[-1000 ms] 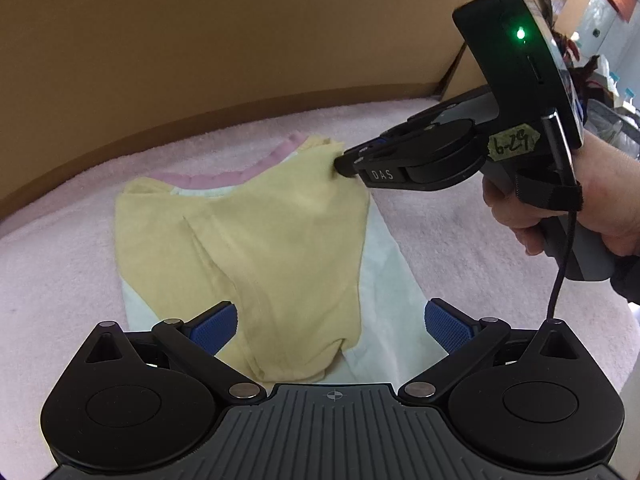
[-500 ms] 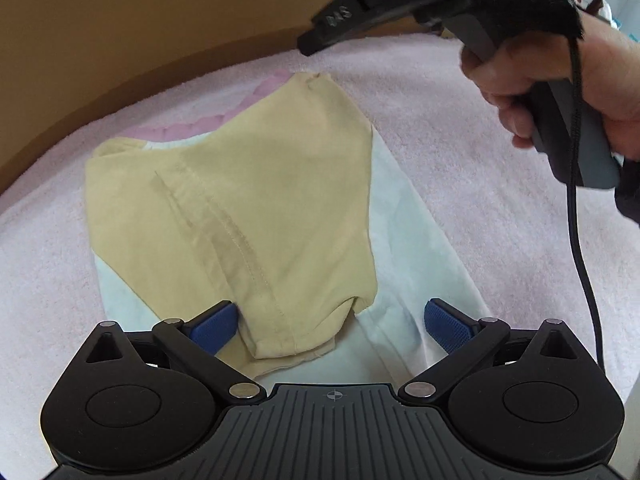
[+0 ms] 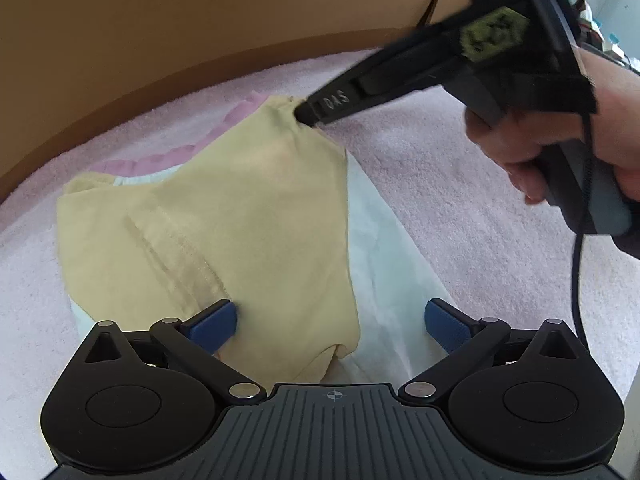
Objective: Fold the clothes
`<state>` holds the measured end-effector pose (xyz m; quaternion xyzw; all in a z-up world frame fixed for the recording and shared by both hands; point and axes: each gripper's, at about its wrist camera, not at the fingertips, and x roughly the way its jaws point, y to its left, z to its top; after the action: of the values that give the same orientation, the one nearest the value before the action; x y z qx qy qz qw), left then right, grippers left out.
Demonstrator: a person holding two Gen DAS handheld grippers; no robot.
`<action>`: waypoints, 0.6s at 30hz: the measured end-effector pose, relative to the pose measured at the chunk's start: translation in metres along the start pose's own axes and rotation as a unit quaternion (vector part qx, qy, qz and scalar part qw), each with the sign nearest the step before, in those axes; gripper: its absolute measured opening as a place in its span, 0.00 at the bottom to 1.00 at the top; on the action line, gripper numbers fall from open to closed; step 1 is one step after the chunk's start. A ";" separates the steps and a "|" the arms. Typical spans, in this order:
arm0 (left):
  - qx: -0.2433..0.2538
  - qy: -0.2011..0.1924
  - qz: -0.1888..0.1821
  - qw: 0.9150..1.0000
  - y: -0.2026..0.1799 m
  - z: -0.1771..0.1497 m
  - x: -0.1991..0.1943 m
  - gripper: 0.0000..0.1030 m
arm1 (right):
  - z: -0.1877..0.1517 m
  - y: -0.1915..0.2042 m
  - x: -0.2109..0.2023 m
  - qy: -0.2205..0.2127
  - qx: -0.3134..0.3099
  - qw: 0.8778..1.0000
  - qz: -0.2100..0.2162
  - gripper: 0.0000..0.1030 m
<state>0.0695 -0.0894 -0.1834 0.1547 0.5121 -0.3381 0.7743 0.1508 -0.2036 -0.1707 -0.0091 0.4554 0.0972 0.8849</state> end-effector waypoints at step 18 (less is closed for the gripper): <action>0.005 -0.002 0.009 1.000 -0.007 0.001 -0.003 1.00 | 0.002 -0.003 0.002 -0.033 -0.006 0.997 -0.070 0.36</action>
<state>0.0649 -0.0942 -0.1795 0.1620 0.5077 -0.3340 0.7774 0.1540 -0.2058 -0.1714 -0.0433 0.4232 0.0376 0.9042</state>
